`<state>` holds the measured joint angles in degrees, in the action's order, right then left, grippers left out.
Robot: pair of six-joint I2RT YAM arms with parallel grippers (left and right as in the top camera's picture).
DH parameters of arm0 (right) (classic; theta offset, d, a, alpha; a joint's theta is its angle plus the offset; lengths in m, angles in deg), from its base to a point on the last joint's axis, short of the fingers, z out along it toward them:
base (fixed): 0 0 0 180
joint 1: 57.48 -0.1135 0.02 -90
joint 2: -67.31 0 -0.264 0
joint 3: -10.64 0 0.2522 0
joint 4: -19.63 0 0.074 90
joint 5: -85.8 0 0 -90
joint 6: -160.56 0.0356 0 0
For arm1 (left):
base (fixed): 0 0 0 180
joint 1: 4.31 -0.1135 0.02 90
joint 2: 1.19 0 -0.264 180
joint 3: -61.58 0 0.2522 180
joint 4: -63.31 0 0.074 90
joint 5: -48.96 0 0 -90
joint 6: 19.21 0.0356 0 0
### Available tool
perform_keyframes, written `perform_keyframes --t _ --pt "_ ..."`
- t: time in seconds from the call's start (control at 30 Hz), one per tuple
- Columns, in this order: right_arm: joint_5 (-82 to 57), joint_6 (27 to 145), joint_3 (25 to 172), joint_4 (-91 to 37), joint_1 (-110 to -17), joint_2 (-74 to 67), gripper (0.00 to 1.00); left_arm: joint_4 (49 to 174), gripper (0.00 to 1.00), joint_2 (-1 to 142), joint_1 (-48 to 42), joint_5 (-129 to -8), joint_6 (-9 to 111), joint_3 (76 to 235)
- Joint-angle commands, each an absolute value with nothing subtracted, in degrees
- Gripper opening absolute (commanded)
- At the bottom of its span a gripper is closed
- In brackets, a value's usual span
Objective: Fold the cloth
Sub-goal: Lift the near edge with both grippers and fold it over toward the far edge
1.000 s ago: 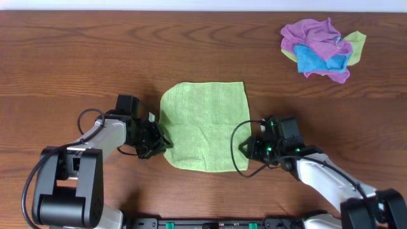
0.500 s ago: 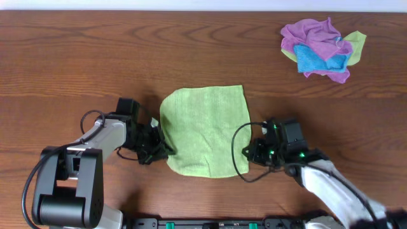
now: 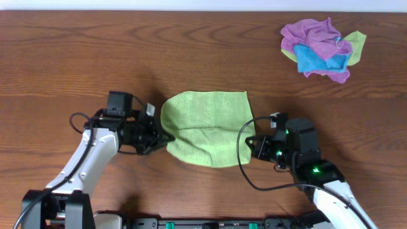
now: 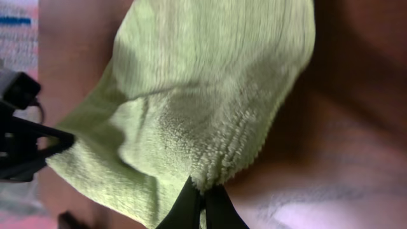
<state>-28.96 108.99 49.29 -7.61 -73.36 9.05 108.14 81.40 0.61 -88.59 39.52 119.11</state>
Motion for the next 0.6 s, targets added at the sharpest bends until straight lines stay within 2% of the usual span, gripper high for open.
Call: perform_keyframes --t 0.0,0.33,0.57 --pt "-24.0 109.7 49.0 -5.4 -73.3 7.9 0.01 104.9 0.06 81.1 0.4 -85.3 33.6 120.6" --pt "-19.1 109.1 49.1 8.0 -73.2 -2.2 0.01 91.0 0.06 82.4 0.6 -75.9 27.0 120.6" --pt "-16.0 109.0 49.5 16.0 -71.9 -8.3 0.01 79.5 0.06 89.0 0.6 -75.6 23.2 120.6"
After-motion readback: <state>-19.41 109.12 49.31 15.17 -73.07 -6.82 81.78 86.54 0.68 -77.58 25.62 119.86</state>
